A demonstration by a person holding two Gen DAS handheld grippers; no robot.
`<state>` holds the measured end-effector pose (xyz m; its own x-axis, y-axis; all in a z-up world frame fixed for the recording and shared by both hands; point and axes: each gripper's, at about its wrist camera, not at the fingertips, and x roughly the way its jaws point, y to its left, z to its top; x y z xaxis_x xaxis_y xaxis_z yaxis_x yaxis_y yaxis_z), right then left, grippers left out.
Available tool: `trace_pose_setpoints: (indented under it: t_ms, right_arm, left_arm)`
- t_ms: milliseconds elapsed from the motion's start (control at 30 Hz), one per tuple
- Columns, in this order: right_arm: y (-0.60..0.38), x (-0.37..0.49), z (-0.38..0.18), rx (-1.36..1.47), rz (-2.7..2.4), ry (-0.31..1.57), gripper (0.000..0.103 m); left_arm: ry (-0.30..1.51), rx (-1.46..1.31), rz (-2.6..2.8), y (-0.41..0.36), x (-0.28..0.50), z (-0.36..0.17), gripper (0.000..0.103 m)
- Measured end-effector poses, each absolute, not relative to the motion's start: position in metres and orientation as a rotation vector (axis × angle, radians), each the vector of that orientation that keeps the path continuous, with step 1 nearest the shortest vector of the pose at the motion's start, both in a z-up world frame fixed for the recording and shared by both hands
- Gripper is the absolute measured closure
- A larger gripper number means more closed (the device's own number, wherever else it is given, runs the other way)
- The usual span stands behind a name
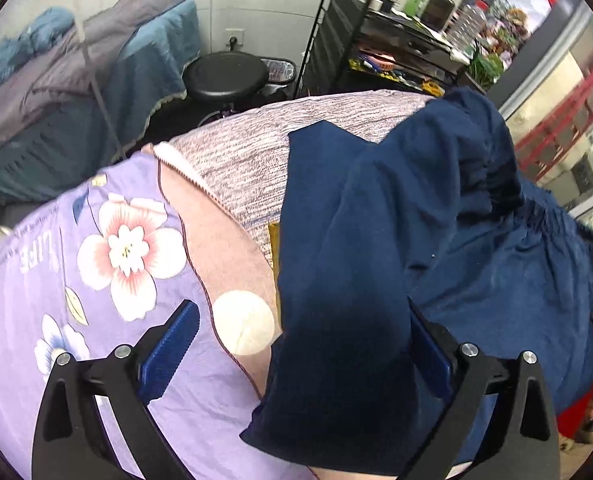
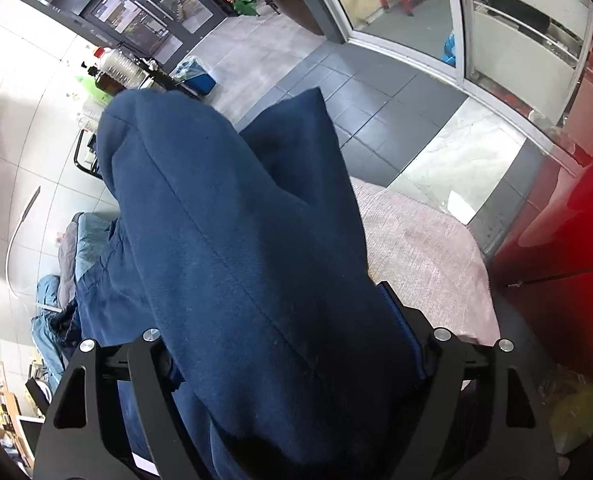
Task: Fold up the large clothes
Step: 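Lower the bundle onto the pink sheet and open both tools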
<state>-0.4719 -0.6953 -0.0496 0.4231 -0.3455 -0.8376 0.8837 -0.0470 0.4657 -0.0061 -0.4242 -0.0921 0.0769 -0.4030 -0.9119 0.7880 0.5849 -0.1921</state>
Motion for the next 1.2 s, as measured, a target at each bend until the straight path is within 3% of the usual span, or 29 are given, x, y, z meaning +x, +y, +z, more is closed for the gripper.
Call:
trace_pose_setpoints:
  t_ms: [233,300,633,867,1200]
  right_arm:
    - [-0.668,-0.481,-0.011,1.149,-1.232,0.497,0.024]
    - [-0.652,-0.475,0.011,1.052,-1.288,0.504,0.011]
    - [-0.578,-0.367,0.051,0.721,-1.055,0.851,0.007]
    - [-0.531,-0.326,0.050,0.617,-0.984,0.973,0.007]
    - [-0.504,-0.320,0.048,0.540,-1.015,1.082,0.007]
  left_arm:
    - [1.190,0.216,-0.877,-0.389,-0.006,-0.059,0.007]
    - [1.137,0.262,-0.870,-0.389,-0.019,-0.046,0.006]
    - [0.820,0.585,-1.101,-0.414,-0.156,0.012,0.006]
    - [0.868,0.768,-1.102,-0.415,-0.198,-0.002,0.006]
    - [0.905,0.820,-1.102,-0.404,-0.214,-0.006,0.006]
